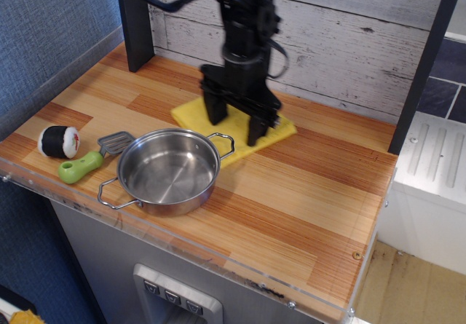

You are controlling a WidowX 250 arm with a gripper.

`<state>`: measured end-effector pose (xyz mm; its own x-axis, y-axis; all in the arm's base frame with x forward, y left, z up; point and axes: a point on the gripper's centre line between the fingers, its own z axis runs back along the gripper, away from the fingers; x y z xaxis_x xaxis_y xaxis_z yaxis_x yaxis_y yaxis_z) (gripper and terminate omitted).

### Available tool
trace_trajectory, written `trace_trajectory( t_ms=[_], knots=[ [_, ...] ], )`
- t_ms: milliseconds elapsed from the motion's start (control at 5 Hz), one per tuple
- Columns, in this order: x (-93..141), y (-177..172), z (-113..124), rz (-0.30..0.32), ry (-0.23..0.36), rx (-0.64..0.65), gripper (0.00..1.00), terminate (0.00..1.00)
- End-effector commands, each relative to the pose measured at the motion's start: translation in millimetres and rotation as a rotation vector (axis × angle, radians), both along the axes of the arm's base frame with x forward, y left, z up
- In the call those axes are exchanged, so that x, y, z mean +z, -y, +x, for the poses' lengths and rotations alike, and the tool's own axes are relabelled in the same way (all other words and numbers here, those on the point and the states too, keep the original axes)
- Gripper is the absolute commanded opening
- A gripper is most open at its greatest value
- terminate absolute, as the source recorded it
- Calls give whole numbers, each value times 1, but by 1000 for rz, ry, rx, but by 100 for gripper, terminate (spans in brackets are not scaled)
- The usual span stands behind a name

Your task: Move the yellow cloth to the left top of the table.

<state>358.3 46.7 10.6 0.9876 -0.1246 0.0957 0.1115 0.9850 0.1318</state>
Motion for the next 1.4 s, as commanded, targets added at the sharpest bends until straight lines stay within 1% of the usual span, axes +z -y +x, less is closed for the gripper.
trace_trajectory(
  t_ms=[0,200,400,600,800,1000,1200],
  knots=[
    [12,-69,3,24,26,84,100,0],
    [18,-97,1,48,34,126,100,0],
    [23,-112,-1,64,36,150,100,0],
    [25,-109,0,69,40,145,100,0],
    [28,-96,4,67,43,129,100,0],
    [42,-87,7,85,59,104,100,0],
    [76,-85,-1,150,118,135,100,0]
  ],
)
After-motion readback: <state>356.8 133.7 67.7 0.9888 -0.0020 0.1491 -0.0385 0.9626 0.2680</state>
